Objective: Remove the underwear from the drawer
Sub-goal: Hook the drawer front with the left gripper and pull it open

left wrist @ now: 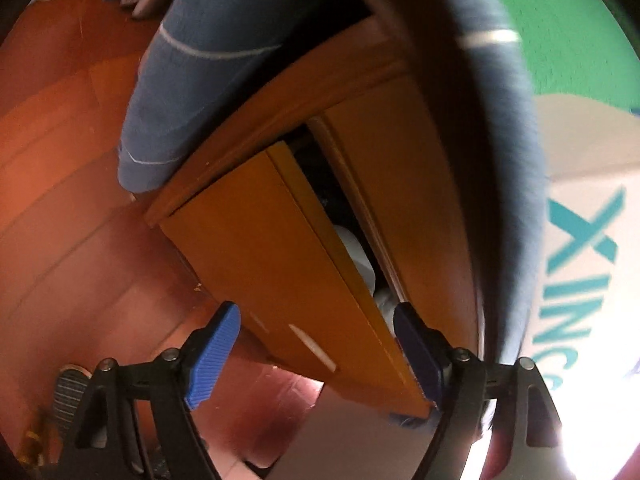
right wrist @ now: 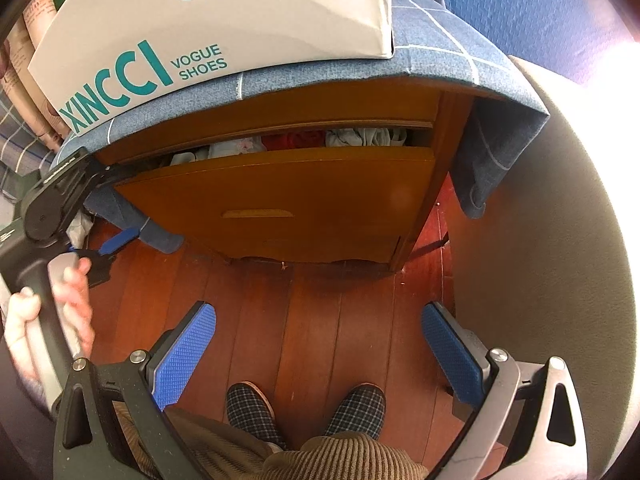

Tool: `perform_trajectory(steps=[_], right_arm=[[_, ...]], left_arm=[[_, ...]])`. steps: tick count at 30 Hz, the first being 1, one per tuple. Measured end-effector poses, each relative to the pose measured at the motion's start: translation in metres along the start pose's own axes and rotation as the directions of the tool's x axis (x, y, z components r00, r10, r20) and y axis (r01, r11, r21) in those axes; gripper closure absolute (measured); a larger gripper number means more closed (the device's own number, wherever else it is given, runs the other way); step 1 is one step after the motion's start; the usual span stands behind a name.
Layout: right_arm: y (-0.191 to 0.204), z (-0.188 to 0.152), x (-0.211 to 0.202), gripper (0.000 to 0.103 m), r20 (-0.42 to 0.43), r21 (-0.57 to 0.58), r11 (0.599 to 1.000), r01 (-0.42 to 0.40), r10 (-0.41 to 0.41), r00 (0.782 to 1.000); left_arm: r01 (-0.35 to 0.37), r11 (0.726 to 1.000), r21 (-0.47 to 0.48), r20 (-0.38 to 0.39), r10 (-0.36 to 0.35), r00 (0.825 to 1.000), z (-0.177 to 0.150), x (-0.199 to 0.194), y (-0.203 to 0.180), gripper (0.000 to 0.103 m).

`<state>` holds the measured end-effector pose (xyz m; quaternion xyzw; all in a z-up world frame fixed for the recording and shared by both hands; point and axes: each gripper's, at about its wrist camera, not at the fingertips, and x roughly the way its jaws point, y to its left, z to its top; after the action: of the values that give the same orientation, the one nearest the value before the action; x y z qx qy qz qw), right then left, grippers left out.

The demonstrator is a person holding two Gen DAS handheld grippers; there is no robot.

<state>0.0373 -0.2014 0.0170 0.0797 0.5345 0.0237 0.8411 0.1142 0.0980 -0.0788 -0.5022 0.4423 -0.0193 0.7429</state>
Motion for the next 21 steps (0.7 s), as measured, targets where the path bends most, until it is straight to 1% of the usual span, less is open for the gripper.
perform_trajectory(steps=[3, 7, 9, 10, 12, 13, 15, 16, 17, 19, 21], right_arm=[[0.000, 0.000, 0.002, 0.001, -0.008, 0.004, 1.000, -0.012, 0.012, 1.000], [-0.002, 0.000, 0.002, 0.001, -0.012, 0.016, 1.000, -0.021, 0.022, 1.000], [-0.003, 0.000, 0.001, 0.001, -0.010, 0.020, 1.000, -0.023, 0.023, 1.000], [-0.003, 0.000, 0.002, 0.001, -0.010, 0.022, 0.999, -0.024, 0.024, 1.000], [-0.004, 0.000, 0.002, 0.001, -0.012, 0.025, 0.999, -0.030, 0.031, 0.999], [-0.004, 0.000, 0.002, 0.001, -0.013, 0.026, 0.999, -0.032, 0.033, 0.999], [-0.005, 0.000, 0.002, 0.001, -0.013, 0.027, 0.999, -0.033, 0.034, 0.999], [-0.005, 0.000, 0.002, 0.001, -0.014, 0.028, 0.999, -0.035, 0.036, 0.999], [-0.006, 0.000, 0.003, 0.001, -0.015, 0.031, 0.999, -0.037, 0.037, 0.999], [-0.006, 0.000, 0.004, 0.001, -0.016, 0.035, 0.999, -0.037, 0.038, 0.999], [-0.005, 0.001, 0.005, 0.001, -0.020, 0.037, 0.999, -0.039, 0.040, 0.999]], left_arm=[[0.021, 0.999, -0.046, 0.010, -0.021, 1.000, 0.004, 0.007, 0.007, 0.019], [0.019, 0.997, -0.071, 0.017, -0.018, 1.000, 0.005, 0.012, 0.013, 0.018], [0.020, 0.993, -0.118, 0.002, -0.020, 1.000, 0.006, 0.018, 0.022, 0.018], [0.023, 0.990, -0.138, -0.005, -0.024, 1.000, 0.006, 0.020, 0.025, 0.016], [0.055, 0.980, -0.191, -0.005, -0.057, 0.998, 0.008, 0.024, 0.033, 0.014], [0.060, 0.978, -0.201, -0.002, -0.062, 0.998, 0.010, 0.025, 0.033, 0.014], [0.048, 0.979, -0.199, 0.000, -0.049, 0.999, 0.012, 0.028, 0.031, 0.014], [0.053, 0.978, -0.202, 0.003, -0.054, 0.999, 0.013, 0.030, 0.033, 0.013], [0.045, 0.977, -0.208, 0.000, -0.046, 0.999, 0.012, 0.032, 0.033, 0.007], [0.031, 0.969, -0.245, -0.006, -0.033, 0.999, 0.011, 0.037, 0.037, 0.000], [0.026, 0.959, -0.282, -0.005, -0.028, 1.000, 0.011, 0.039, 0.038, 0.000]])
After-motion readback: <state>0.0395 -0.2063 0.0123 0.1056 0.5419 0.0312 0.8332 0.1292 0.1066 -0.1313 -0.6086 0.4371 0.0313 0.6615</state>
